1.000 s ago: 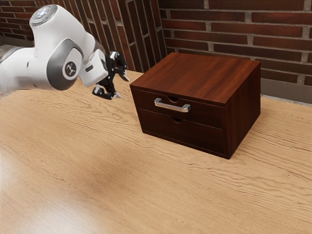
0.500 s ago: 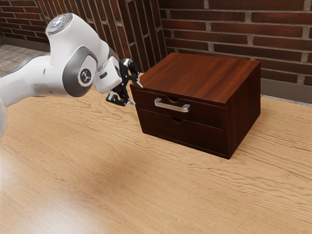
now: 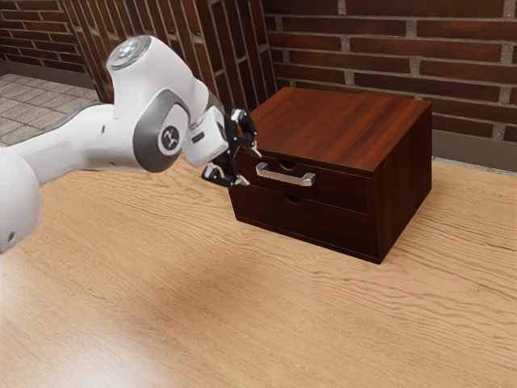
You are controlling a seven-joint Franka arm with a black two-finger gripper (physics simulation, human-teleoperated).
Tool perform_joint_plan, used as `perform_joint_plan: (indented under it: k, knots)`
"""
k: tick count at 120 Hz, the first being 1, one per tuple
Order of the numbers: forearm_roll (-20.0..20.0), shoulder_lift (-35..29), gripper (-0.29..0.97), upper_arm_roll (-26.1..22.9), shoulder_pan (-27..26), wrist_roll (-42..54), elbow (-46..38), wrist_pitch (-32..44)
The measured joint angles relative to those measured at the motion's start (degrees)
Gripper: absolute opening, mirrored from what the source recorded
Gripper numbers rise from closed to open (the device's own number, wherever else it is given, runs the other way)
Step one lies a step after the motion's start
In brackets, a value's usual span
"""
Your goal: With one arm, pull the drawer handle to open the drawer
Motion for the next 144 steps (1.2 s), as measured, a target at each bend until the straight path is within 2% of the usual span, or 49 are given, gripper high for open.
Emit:
perform_joint_plan:
  k: [117,144]
  knots:
    - [-2.29,2.81,0.34,-3.92,1.15,1.15,-0.64,1.89]
    - [-2.43,2.26,0.44,-3.92,0.87,1.37,-3.02,2.50]
